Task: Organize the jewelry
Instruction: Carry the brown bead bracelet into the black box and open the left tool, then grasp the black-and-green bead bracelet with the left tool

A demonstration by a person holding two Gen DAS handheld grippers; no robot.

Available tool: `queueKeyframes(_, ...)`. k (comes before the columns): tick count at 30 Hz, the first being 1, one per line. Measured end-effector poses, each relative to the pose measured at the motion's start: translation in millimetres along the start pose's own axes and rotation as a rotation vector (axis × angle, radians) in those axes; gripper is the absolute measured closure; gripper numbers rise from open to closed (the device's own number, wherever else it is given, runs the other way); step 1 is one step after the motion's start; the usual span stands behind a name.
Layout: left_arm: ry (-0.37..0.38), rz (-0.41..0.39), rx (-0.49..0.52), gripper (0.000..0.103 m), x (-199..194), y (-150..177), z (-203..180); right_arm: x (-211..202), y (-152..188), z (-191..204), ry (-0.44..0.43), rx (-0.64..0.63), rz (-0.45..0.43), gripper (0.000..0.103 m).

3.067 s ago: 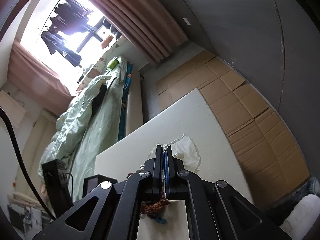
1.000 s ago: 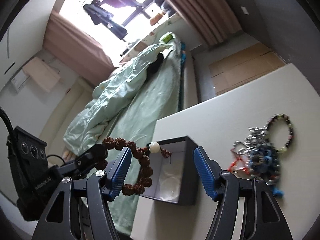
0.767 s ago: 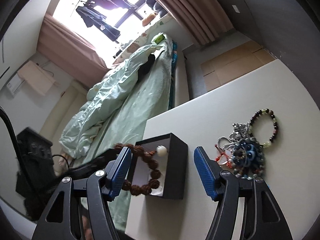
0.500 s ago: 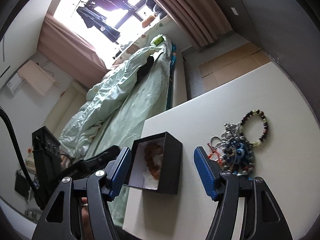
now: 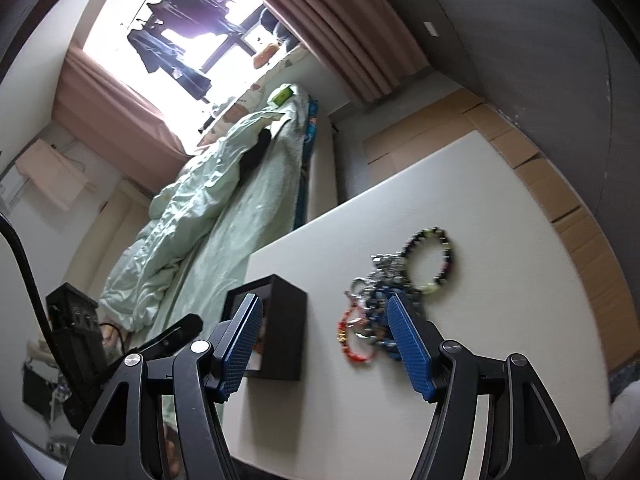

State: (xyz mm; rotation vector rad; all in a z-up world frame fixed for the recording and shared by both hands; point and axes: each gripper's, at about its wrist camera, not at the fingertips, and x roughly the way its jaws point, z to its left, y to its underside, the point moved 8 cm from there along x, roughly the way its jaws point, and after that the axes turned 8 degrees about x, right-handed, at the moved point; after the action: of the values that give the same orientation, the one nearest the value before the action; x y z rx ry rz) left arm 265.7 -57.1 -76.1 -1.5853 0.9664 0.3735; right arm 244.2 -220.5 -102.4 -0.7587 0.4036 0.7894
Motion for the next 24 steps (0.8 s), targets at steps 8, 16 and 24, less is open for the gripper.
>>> queueKeyframes(8, 0.071, 0.032, 0.055, 0.036, 19, 3, -36, -4, -4, -33, 0.056, 0.062, 0.022, 0.037)
queueKeyframes(16, 0.106, 0.110, 0.085, 0.059, 56, 8, -61, -6, -8, -60, 0.075, 0.168, 0.029, 0.038)
queueKeyframes(24, 0.113, 0.179, 0.081, 0.066, 92, 12, -68, -8, -19, -69, 0.094, 0.189, 0.008, 0.044)
